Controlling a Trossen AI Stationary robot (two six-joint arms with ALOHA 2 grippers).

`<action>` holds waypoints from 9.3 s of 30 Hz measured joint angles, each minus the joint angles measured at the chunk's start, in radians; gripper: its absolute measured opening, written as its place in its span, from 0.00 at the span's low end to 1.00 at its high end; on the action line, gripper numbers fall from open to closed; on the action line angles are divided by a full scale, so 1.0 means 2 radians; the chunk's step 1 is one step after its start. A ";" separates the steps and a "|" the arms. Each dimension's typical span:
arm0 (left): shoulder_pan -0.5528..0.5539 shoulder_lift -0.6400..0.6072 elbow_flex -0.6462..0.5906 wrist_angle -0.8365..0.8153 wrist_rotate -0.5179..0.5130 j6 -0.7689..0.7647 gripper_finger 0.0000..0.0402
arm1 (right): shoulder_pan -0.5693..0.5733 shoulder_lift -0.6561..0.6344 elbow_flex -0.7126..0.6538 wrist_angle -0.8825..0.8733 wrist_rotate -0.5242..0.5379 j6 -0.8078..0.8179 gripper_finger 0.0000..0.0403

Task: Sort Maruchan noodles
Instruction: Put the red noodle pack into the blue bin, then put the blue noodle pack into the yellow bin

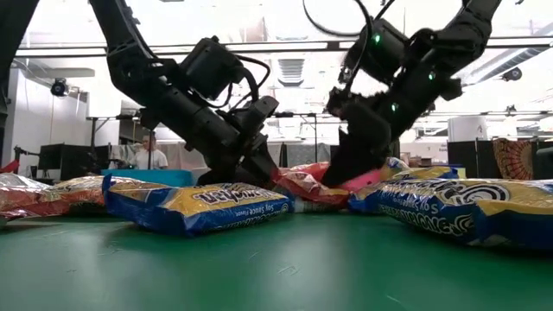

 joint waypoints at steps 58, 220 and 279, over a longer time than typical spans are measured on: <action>0.292 -0.464 0.095 -0.553 -0.393 0.420 0.01 | -0.051 -0.258 -0.003 -0.052 0.001 -0.177 0.45; -0.085 -0.291 0.017 -0.251 -0.187 0.475 0.31 | -0.010 -0.207 -0.032 -0.379 -0.201 0.364 0.45; -0.091 0.002 0.020 -0.031 -0.065 0.357 0.14 | 0.045 -0.109 -0.015 -0.162 -0.060 0.432 0.57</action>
